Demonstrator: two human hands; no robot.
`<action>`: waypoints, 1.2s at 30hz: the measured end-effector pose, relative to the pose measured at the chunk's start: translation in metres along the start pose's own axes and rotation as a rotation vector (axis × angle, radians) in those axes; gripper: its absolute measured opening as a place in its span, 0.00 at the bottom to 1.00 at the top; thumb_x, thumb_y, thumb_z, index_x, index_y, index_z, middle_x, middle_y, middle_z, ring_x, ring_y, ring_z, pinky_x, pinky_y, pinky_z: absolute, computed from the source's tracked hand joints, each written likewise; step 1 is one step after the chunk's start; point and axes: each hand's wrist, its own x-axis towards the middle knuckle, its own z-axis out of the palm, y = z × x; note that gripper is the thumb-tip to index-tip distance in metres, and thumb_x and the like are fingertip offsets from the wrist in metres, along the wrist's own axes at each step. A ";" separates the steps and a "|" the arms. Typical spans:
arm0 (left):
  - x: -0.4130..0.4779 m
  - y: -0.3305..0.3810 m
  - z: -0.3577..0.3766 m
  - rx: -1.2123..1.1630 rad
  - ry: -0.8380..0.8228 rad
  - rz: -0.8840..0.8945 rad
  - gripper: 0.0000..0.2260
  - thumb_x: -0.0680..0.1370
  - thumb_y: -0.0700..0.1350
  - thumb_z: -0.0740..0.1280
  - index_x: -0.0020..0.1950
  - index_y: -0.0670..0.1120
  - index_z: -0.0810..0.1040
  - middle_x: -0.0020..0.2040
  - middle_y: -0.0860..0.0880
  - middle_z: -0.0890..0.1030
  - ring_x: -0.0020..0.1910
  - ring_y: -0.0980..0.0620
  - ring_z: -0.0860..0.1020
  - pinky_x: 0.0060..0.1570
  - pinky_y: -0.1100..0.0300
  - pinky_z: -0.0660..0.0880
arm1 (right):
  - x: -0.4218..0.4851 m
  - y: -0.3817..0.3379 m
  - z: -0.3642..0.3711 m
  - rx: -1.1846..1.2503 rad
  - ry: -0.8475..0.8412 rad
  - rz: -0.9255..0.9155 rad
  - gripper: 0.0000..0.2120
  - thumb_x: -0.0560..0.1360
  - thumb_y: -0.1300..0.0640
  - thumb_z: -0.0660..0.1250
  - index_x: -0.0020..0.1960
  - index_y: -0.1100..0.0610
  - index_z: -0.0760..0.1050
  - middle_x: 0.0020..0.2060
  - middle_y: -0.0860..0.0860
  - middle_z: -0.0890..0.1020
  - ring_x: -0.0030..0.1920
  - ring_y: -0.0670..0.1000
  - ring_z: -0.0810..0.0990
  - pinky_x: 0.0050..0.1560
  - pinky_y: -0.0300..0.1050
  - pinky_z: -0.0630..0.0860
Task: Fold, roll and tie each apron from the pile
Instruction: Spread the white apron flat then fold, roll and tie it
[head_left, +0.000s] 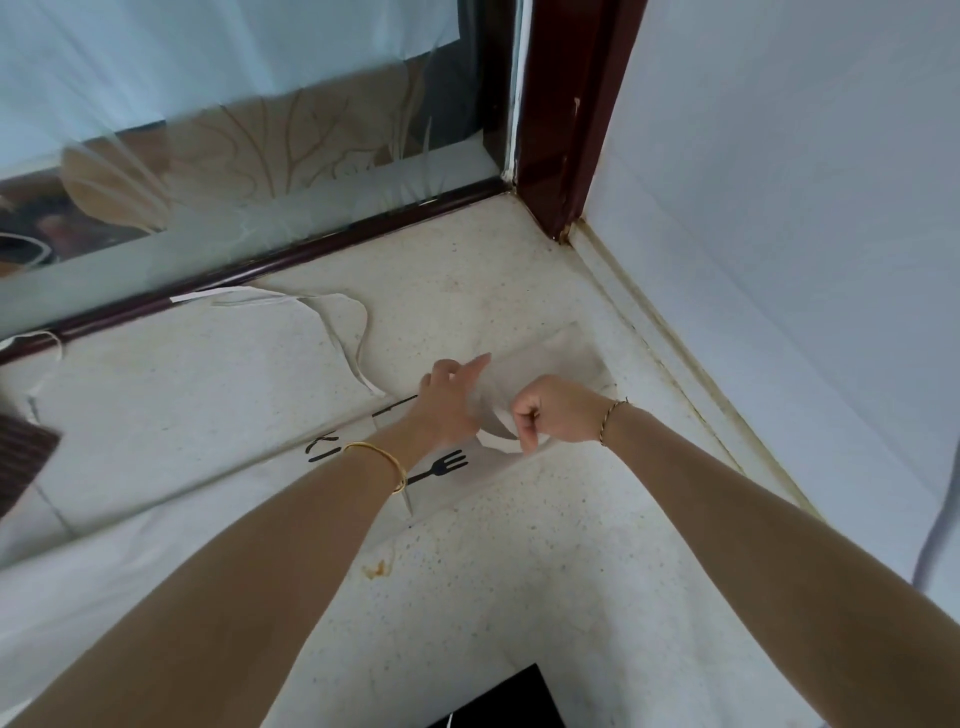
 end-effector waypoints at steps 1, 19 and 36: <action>-0.001 0.004 0.001 0.177 0.010 0.047 0.35 0.74 0.44 0.68 0.76 0.57 0.55 0.68 0.44 0.59 0.66 0.42 0.62 0.66 0.53 0.65 | -0.001 0.000 -0.004 0.029 0.017 0.000 0.23 0.64 0.78 0.55 0.26 0.52 0.74 0.30 0.43 0.81 0.37 0.56 0.79 0.48 0.51 0.77; -0.040 -0.047 0.003 0.685 0.050 0.428 0.15 0.82 0.48 0.56 0.68 0.46 0.63 0.59 0.47 0.74 0.54 0.46 0.75 0.48 0.51 0.74 | 0.004 0.056 0.002 -0.069 0.557 0.786 0.15 0.79 0.58 0.61 0.63 0.62 0.65 0.57 0.59 0.72 0.59 0.60 0.72 0.53 0.53 0.71; -0.066 -0.056 0.028 0.626 0.187 0.661 0.17 0.71 0.51 0.71 0.54 0.44 0.73 0.49 0.45 0.77 0.43 0.47 0.77 0.38 0.55 0.79 | 0.014 0.064 -0.002 0.222 0.631 0.791 0.12 0.76 0.51 0.55 0.52 0.59 0.67 0.45 0.56 0.74 0.47 0.58 0.75 0.38 0.46 0.67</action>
